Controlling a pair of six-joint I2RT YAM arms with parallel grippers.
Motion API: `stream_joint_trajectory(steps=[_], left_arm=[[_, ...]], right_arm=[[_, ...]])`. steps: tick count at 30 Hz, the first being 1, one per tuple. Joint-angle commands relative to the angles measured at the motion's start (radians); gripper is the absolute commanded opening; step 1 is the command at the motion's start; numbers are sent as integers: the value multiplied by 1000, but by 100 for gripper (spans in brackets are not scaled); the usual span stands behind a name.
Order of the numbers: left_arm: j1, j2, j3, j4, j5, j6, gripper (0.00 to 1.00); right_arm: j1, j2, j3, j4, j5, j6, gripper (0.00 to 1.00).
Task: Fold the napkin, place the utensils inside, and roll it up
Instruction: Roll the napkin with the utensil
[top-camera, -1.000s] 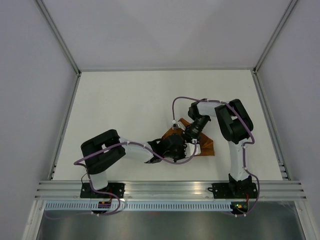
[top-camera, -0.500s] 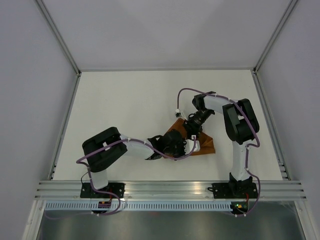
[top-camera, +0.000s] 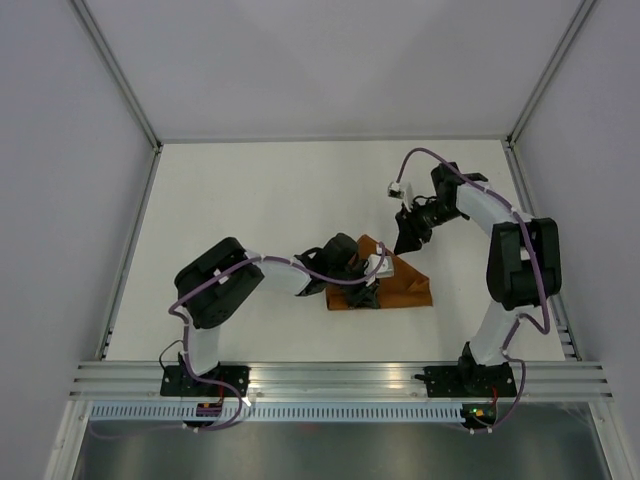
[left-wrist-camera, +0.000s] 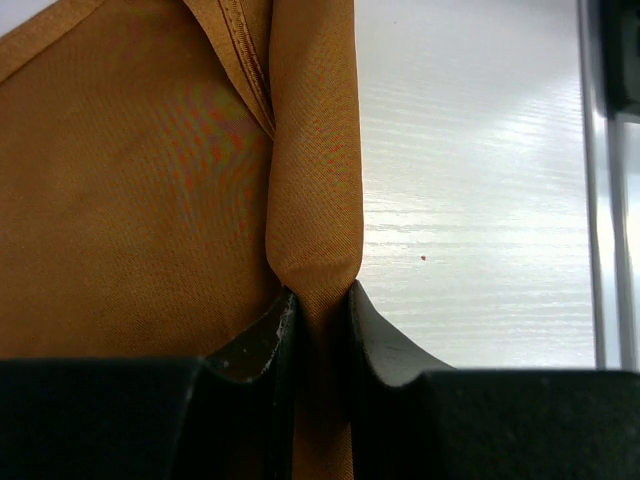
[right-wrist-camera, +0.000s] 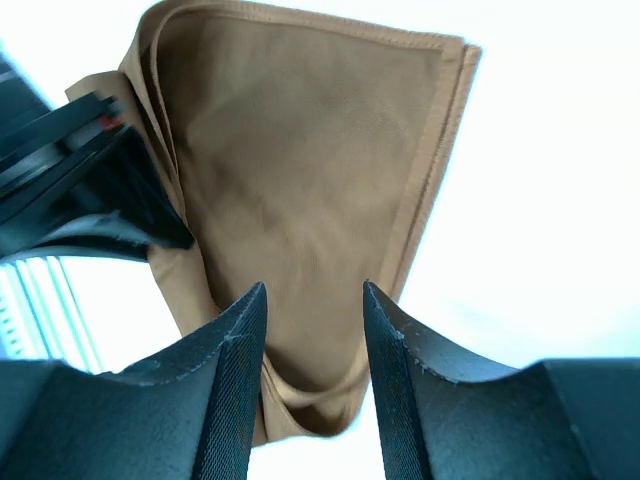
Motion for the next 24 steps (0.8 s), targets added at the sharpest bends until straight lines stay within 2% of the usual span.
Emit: stream_joint_trajectory(steps=[1, 8, 12, 16, 19, 24], left_arm=[[58, 105, 22, -188, 143, -74, 2], [137, 207, 110, -244, 357, -141, 2], [165, 264, 173, -299, 380, -166, 2], [184, 289, 191, -311, 397, -199, 2], [188, 301, 203, -322, 397, -213, 2], [191, 315, 222, -343, 403, -213, 2]], right_arm=[[-8, -146, -84, 138, -35, -7, 50], [-2, -435, -411, 352, -11, -36, 52], [41, -537, -540, 422, 32, -89, 56], [166, -637, -676, 514, 117, -65, 59], [255, -690, -742, 586, 183, -36, 61], [334, -741, -804, 671, 255, -2, 63]])
